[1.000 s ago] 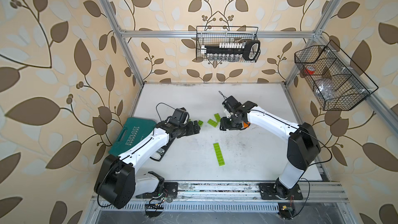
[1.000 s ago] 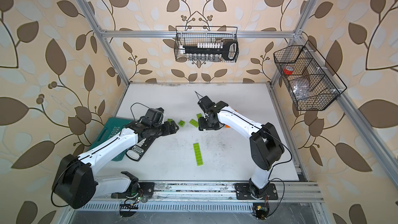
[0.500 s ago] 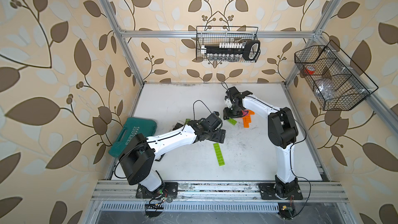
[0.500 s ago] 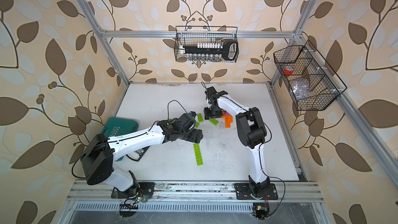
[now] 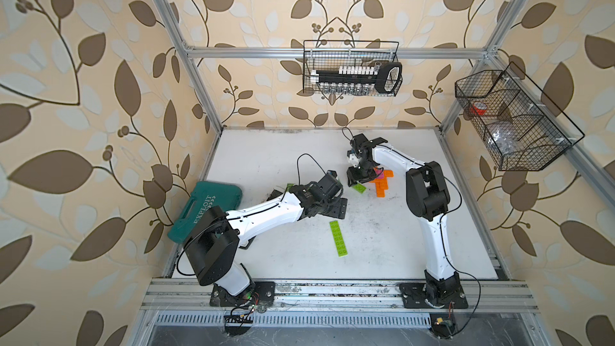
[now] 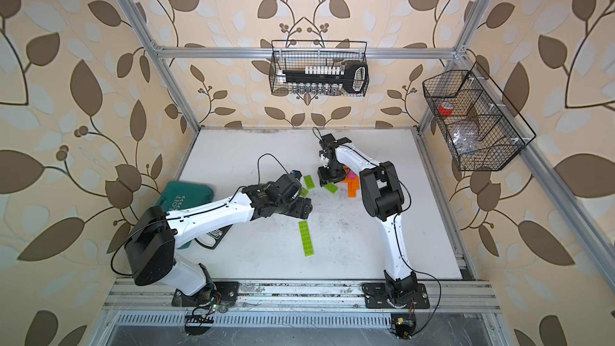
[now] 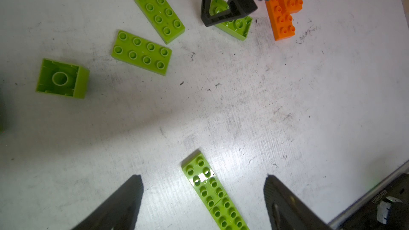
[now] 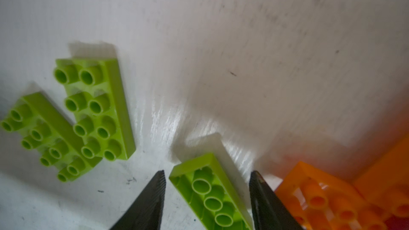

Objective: Assemble a small pinwheel with lego
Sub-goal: Adjust the lego brick at the center of the board.

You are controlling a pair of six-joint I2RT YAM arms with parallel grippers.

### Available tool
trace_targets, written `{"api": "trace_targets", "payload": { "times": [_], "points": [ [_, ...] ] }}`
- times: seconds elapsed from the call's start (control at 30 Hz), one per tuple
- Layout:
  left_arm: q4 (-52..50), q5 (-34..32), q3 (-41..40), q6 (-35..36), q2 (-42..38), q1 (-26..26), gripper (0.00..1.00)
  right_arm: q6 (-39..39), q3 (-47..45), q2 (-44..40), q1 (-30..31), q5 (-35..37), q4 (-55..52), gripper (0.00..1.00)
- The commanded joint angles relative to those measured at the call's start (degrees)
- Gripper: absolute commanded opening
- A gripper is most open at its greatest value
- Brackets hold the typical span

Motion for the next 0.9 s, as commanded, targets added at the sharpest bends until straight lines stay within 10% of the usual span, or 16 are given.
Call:
{"api": "trace_targets", "payload": {
  "times": [0.0,0.87],
  "points": [
    [0.3,-1.2,0.4,-0.9,-0.9,-0.1,0.88,-1.5,1.8,1.3,0.3,-0.4,-2.4,0.56],
    [3.2,2.5,-6.4,-4.6,-10.3,6.0,0.89,3.6,0.4,-1.2,3.6,0.6,-3.3,0.3]
  ]
}}
